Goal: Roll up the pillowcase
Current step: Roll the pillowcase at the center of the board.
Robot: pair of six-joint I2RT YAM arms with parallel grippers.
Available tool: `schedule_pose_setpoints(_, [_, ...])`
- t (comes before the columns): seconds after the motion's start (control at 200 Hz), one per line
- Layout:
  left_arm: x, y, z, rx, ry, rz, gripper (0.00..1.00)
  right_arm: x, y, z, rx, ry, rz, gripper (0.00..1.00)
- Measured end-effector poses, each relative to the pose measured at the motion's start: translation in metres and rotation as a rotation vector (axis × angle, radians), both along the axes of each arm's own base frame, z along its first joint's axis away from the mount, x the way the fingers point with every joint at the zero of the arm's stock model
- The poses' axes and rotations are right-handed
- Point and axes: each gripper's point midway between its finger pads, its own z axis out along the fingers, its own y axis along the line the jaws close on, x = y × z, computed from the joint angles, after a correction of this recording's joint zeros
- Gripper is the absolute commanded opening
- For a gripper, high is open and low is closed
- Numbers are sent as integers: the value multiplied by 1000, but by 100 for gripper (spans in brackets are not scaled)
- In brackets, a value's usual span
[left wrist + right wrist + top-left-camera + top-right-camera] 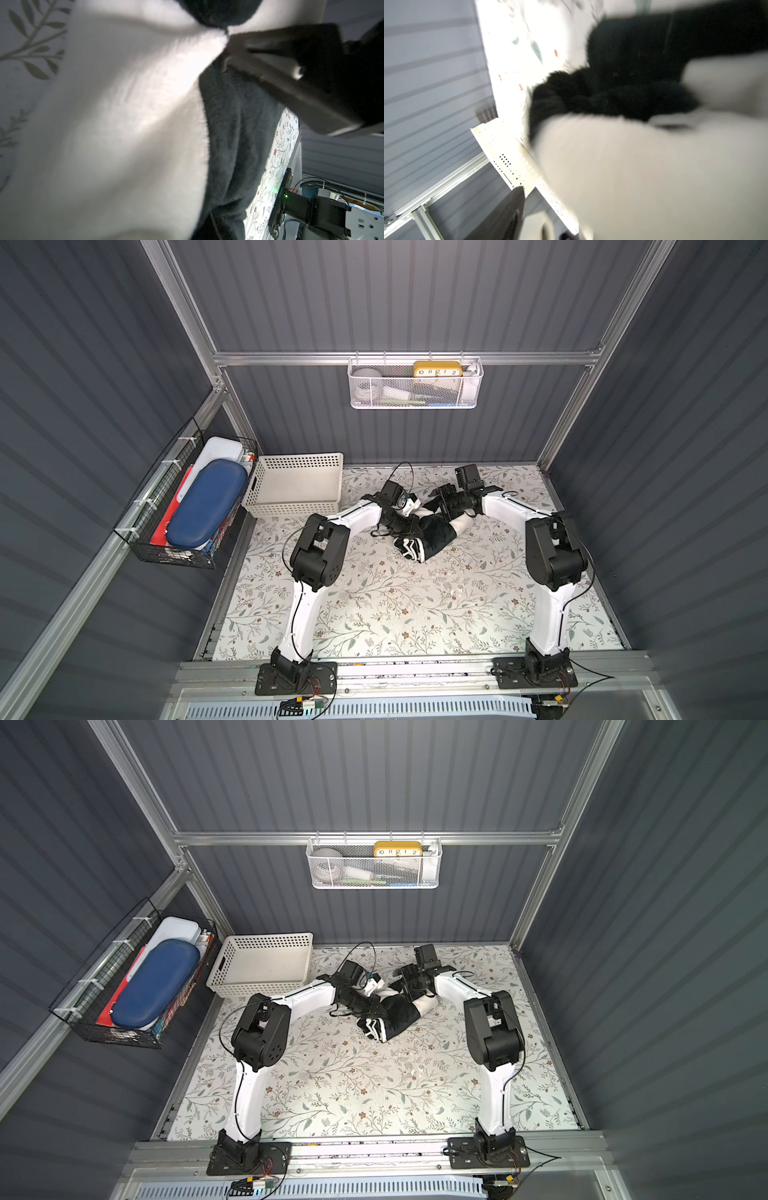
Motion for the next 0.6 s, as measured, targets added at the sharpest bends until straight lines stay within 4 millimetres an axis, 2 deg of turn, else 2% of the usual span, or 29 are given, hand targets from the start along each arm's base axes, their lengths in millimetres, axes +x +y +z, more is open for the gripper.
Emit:
schedule_pose_setpoints(0.075, [0,0,0,-5,7,-1,0,-2,-18,27,-35,-35,-14,73])
schedule_pose_setpoints(0.135, [0,0,0,-9,13,-2,0,-8,-31,49,-61,-65,-16,61])
schedule_pose_setpoints(0.185, [0,0,0,-13,18,-4,0,-18,-40,66,-83,-82,-17,40])
schedule_pose_setpoints(0.21, [-1,0,0,-15,19,-6,0,-24,-44,72,-99,-92,-7,23])
schedule_pose_setpoints(0.235, [-1,0,0,-16,22,-6,0,-31,-46,77,-107,-95,-5,11])
schedule_pose_setpoints(0.26, [0,0,0,-17,24,-6,0,-39,-48,79,-113,-95,0,1])
schedule_pose_setpoints(0.28, [0,0,0,-18,26,-6,0,-47,-48,79,-120,-90,8,0])
schedule_pose_setpoints(0.335, [0,0,0,-19,30,-7,0,-67,-49,73,-136,-66,28,0])
schedule_pose_setpoints(0.44, [0,0,1,-22,34,-10,0,-94,-42,37,-165,24,85,0])
schedule_pose_setpoints(0.515, [0,1,1,-21,35,-13,0,-95,-31,11,-180,79,124,0])
schedule_pose_setpoints(0.6, [-1,1,1,-20,33,-16,0,-85,-13,-11,-199,112,168,0])
